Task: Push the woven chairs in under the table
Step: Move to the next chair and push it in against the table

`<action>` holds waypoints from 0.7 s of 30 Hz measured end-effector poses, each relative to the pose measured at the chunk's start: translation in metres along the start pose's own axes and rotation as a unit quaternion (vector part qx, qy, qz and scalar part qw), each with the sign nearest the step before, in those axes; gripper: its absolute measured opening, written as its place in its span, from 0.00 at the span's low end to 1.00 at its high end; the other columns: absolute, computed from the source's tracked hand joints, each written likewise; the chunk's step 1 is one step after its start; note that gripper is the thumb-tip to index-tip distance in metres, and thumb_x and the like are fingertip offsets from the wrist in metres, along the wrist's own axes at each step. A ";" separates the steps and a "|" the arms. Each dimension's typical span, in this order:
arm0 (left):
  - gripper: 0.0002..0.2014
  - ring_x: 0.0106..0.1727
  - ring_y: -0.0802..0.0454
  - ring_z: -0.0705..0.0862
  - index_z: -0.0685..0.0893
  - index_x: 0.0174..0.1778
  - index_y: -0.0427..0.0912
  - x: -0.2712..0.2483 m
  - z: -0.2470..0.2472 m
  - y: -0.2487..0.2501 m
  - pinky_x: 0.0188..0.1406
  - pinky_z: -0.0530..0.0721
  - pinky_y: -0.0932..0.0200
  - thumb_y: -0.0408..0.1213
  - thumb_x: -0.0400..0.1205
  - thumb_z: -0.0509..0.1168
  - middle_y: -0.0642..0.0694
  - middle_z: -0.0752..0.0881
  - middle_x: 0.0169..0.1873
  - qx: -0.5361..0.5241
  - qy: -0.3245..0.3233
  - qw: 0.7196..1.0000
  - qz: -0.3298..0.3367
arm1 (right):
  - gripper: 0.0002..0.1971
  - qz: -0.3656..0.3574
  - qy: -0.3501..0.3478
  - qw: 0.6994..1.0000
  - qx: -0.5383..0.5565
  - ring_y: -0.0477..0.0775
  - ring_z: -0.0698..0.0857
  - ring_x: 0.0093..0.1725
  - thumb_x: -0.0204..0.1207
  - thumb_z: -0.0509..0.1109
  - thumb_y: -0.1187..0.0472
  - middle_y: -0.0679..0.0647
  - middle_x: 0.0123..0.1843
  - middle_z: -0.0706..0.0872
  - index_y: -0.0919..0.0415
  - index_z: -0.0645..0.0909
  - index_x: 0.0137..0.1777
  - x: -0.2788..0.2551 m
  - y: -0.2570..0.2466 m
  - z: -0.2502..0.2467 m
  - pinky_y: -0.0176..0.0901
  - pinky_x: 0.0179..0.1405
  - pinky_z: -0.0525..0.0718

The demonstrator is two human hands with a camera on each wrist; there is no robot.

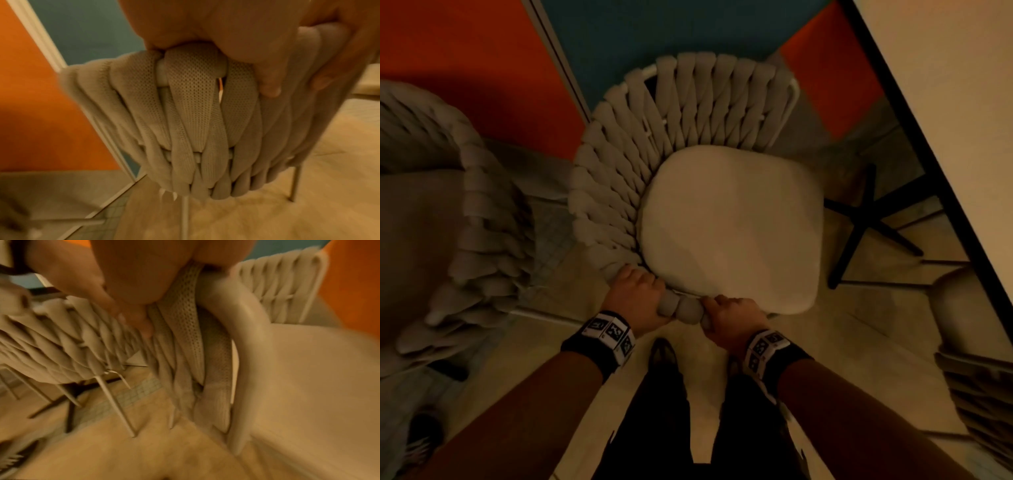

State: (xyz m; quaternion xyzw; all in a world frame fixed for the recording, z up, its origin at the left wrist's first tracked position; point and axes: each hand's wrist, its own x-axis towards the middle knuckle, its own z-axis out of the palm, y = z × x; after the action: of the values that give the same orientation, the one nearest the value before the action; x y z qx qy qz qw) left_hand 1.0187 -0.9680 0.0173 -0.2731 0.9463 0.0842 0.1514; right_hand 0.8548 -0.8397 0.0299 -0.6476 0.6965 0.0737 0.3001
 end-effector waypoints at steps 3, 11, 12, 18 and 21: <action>0.30 0.35 0.42 0.86 0.87 0.35 0.43 0.017 -0.005 0.033 0.49 0.83 0.48 0.67 0.63 0.57 0.43 0.89 0.32 -0.019 -0.007 0.999 -0.031 | 0.22 -0.010 -0.014 0.999 -0.041 0.66 0.86 0.50 0.80 0.58 0.49 0.59 0.60 0.83 0.56 0.68 0.72 -0.004 0.040 -0.015 0.53 0.45 0.82; 0.28 0.58 0.40 0.80 0.81 0.55 0.43 0.072 -0.017 0.104 0.69 0.66 0.44 0.64 0.73 0.60 0.40 0.85 0.55 -0.021 -0.018 0.994 -0.108 | 0.23 0.018 -0.029 0.996 -0.085 0.64 0.85 0.51 0.79 0.62 0.49 0.57 0.60 0.82 0.49 0.67 0.74 -0.012 0.123 -0.051 0.53 0.45 0.84; 0.28 0.59 0.40 0.79 0.80 0.56 0.44 0.075 -0.019 0.108 0.70 0.64 0.43 0.64 0.73 0.61 0.41 0.85 0.56 -0.027 -0.024 0.993 -0.111 | 0.23 0.023 -0.031 0.996 -0.084 0.65 0.85 0.50 0.79 0.62 0.49 0.57 0.60 0.82 0.49 0.67 0.74 -0.013 0.127 -0.052 0.53 0.45 0.85; 0.43 0.75 0.39 0.69 0.72 0.71 0.44 0.055 -0.029 0.083 0.78 0.55 0.34 0.72 0.67 0.59 0.41 0.75 0.73 -0.199 0.119 0.961 -0.151 | 0.32 0.063 -0.007 0.997 -0.041 0.63 0.80 0.63 0.74 0.69 0.43 0.56 0.67 0.79 0.47 0.62 0.76 -0.016 0.120 -0.047 0.59 0.58 0.82; 0.48 0.79 0.33 0.62 0.59 0.79 0.37 0.045 -0.028 0.051 0.78 0.62 0.32 0.64 0.71 0.66 0.32 0.63 0.79 -0.316 0.237 0.848 -0.354 | 0.46 0.048 0.007 0.999 -0.024 0.61 0.70 0.74 0.67 0.72 0.36 0.55 0.76 0.71 0.47 0.52 0.80 -0.013 0.106 -0.048 0.61 0.71 0.72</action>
State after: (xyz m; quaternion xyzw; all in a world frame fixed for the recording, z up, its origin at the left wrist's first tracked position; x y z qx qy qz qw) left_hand 0.9480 -0.9545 0.0320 -0.6340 0.7150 0.2524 -0.1520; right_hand 0.7390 -0.8359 0.0450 -0.6209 0.7269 0.1001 0.2760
